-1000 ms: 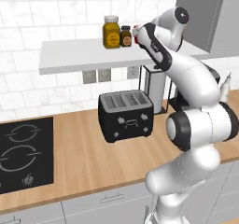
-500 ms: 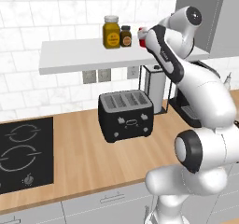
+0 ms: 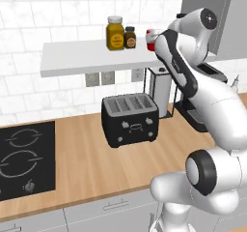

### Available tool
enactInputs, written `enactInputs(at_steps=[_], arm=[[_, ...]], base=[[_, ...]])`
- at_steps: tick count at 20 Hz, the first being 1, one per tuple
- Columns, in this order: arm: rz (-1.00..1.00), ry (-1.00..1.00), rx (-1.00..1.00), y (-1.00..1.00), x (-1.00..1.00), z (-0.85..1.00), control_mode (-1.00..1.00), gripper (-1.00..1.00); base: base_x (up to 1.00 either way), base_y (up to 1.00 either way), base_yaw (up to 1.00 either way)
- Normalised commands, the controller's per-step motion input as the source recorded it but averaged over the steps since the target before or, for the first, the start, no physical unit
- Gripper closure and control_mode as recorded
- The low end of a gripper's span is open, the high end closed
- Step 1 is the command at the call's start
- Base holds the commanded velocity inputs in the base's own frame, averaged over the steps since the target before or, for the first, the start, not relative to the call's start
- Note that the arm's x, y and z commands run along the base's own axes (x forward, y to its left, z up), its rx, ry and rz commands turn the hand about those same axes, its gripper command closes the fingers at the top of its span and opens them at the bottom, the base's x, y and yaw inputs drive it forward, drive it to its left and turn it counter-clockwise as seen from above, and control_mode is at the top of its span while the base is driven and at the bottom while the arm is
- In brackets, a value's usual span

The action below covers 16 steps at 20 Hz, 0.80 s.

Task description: Gather all objects into one cabinet and sort the glasses and bowls to opposite sides.

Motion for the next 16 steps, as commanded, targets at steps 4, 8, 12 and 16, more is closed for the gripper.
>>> enactInputs(at_steps=[4, 8, 12, 16], arm=[[0.00, 0.00, 0.00, 0.00, -0.41, 0.17, -1.00, 1.00], [0.00, 0.00, 0.00, 0.00, -0.62, 0.13, -1.00, 1.00], [0.00, 0.01, 0.00, 0.00, -0.85, 0.01, -1.00, 1.00], [0.00, 0.00, 0.00, 0.00, -0.97, 0.00, -1.00, 1.00]], base=[[0.00, 0.00, 0.00], [0.00, 0.00, 0.00], [0.00, 0.00, 0.00], [0.00, 0.00, 0.00]])
